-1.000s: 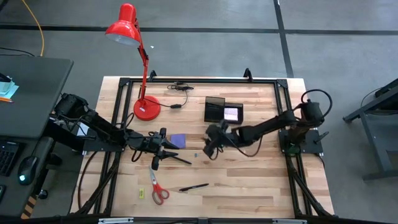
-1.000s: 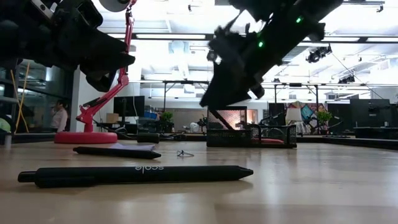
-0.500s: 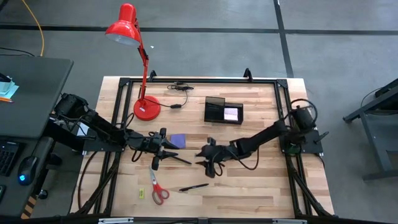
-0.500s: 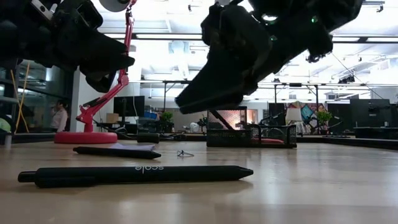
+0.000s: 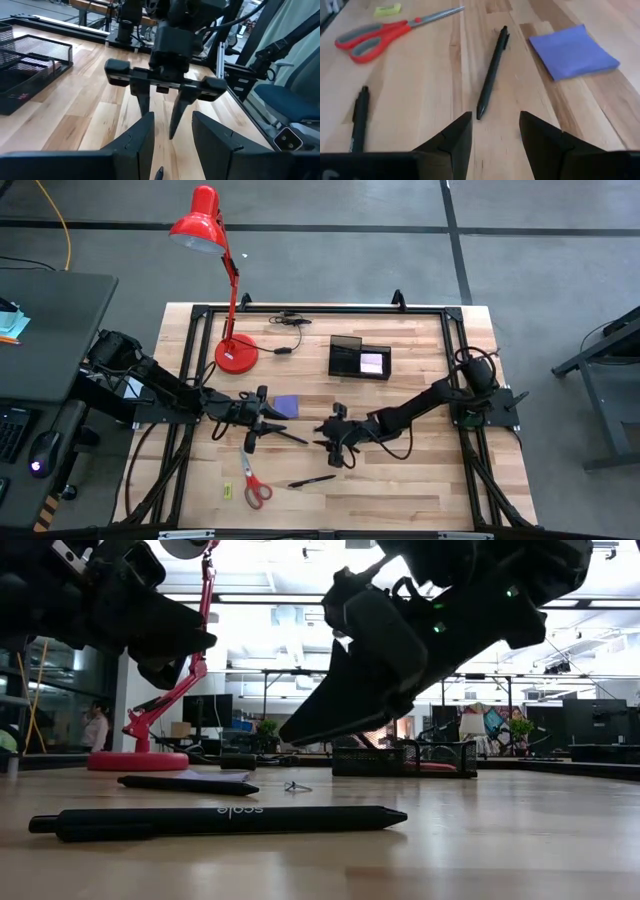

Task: Pick and place office supplies into organizer
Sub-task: Put the blue binder clip into the black desk organizer

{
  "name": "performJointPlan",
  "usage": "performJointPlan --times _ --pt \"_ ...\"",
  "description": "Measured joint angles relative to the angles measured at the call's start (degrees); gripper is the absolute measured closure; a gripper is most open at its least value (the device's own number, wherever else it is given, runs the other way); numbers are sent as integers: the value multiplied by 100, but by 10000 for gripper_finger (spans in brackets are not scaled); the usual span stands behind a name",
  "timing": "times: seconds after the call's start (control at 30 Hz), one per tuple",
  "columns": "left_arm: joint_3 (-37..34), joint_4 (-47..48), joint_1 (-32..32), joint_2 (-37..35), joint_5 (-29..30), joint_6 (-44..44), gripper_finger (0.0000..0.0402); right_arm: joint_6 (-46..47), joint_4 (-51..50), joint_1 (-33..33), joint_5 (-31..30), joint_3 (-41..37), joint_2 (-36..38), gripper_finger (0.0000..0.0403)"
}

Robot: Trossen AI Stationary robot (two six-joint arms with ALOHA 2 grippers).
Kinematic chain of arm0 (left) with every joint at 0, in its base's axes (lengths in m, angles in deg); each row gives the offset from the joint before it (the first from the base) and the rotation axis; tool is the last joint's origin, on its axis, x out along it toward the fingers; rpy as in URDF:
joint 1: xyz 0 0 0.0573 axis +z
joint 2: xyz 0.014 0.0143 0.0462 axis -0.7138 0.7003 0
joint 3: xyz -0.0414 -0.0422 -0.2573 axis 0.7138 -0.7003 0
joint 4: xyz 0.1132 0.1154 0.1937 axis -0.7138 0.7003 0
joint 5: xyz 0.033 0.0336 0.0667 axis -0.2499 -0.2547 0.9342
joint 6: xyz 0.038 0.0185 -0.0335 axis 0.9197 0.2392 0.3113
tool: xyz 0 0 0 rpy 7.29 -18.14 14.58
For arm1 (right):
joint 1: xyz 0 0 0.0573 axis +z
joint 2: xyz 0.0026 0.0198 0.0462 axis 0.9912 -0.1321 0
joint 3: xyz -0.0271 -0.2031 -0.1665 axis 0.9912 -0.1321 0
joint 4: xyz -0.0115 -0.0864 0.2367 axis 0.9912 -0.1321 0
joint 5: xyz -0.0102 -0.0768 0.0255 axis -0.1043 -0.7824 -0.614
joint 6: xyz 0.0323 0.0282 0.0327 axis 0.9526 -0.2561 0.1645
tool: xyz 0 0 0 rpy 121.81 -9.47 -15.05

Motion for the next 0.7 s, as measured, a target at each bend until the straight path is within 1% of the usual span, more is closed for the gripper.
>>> performJointPlan --times 0.13,0.2,0.23,0.3,0.37,0.47,0.57,0.63,0.7 --pt "0 -2 2 0 21 -2 284 560 -214 -33 3 0 0 244" --pt "0 -4 1 0 21 -2 284 624 -399 -62 108 0 2 244" --pt "0 -4 2 0 21 -2 284 543 -453 -62 43 0 -2 244" --pt "0 5 2 0 21 -2 284 270 -250 -32 -132 2 -69 243" --pt "0 5 2 0 23 -2 284 -61 -160 5 -131 0 -88 237" --pt "0 28 1 0 23 -2 284 -457 120 34 -35 0 -111 218" --pt "0 37 2 0 25 -2 284 -656 290 32 -50 2 -211 195" --pt "2 5 2 0 28 -2 284 -972 373 29 -125 -4 -326 182" --pt "0 7 2 0 29 -2 284 -1076 584 -24 -261 -4 -468 176"
